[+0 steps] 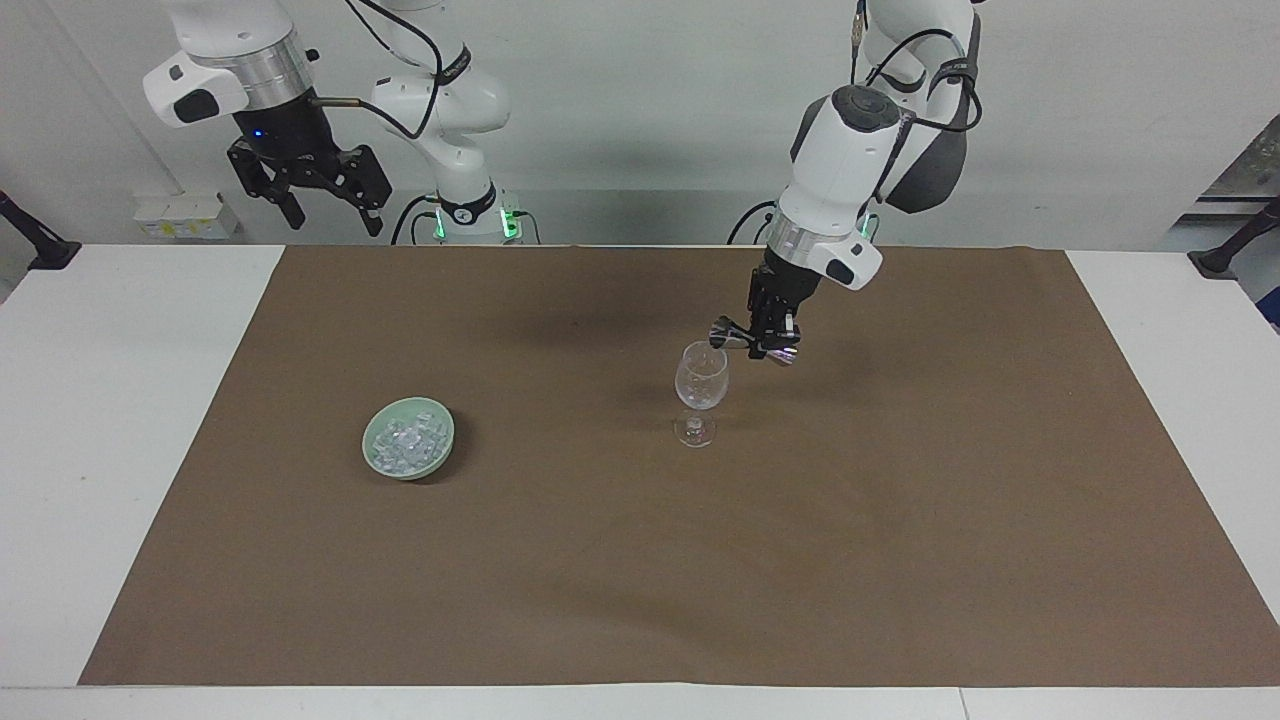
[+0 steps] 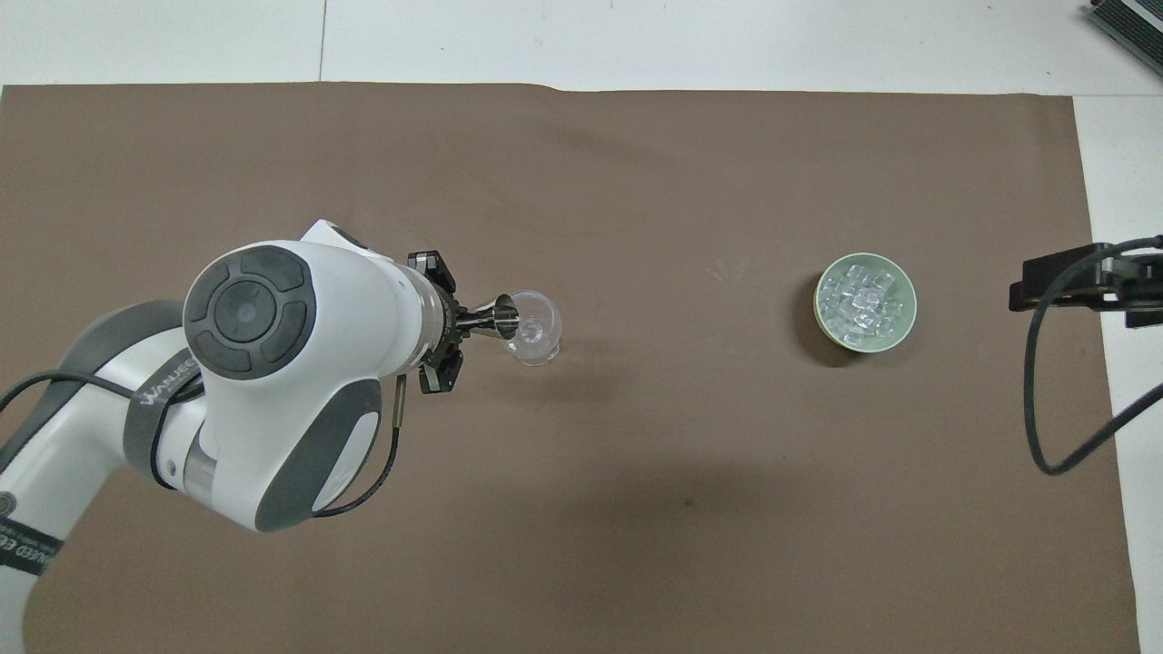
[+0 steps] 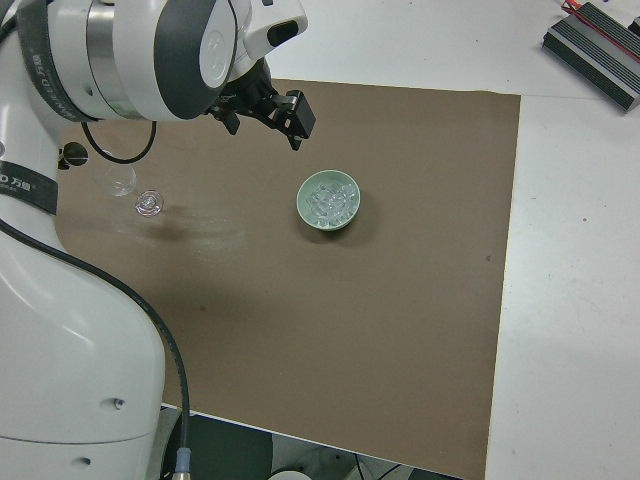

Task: Pour wine and add ice with both arms
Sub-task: 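Hold the metal cup above the clear cup's rim with the left gripper, then tilt the metal cup over the clear cup with the left gripper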

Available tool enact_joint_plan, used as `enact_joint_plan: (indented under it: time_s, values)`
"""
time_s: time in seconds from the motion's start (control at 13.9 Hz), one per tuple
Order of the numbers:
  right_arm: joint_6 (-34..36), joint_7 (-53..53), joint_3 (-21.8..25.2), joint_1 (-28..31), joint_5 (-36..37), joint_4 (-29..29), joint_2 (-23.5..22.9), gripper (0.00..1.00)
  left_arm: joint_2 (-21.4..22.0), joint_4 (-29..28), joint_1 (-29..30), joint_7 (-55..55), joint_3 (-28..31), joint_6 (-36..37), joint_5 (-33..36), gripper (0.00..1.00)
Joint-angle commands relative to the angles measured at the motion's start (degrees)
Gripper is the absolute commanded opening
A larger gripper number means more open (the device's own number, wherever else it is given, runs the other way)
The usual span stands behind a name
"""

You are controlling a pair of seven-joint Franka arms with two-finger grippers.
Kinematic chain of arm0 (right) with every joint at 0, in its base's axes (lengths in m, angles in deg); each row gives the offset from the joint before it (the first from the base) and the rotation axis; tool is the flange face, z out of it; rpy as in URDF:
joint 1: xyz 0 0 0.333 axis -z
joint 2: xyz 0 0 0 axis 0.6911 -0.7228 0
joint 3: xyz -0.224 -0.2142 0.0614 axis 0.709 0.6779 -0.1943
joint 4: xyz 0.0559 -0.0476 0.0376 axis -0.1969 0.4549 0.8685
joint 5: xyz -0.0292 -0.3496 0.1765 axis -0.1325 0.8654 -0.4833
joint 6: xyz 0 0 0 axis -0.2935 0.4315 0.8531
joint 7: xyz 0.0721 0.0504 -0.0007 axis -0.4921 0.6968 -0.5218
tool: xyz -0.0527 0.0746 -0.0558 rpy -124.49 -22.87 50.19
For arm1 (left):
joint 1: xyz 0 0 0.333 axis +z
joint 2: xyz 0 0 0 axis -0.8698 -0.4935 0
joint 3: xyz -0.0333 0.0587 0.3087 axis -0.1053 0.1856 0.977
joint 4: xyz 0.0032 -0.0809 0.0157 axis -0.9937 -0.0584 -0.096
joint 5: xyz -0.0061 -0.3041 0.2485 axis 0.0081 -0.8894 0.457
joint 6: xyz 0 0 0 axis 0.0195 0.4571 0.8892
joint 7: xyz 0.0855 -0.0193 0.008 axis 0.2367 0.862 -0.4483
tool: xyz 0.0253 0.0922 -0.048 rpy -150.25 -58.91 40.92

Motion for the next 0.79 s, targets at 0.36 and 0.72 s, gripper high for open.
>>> enact_joint_plan:
  time_s: [0.36,0.72]
  values:
    - [-0.76,-0.9,-0.13,0.65,-1.79,1.77,1.35,1.0,-4.99,5.48,-0.67,-5.28,-2.4,5.36,7.87,0.0]
    - [-0.76,-0.64,-0.04,0.65,-1.79,1.68,1.34,1.0,-5.52,5.83,-1.37,-7.4,-2.85,7.02,11.04,0.0]
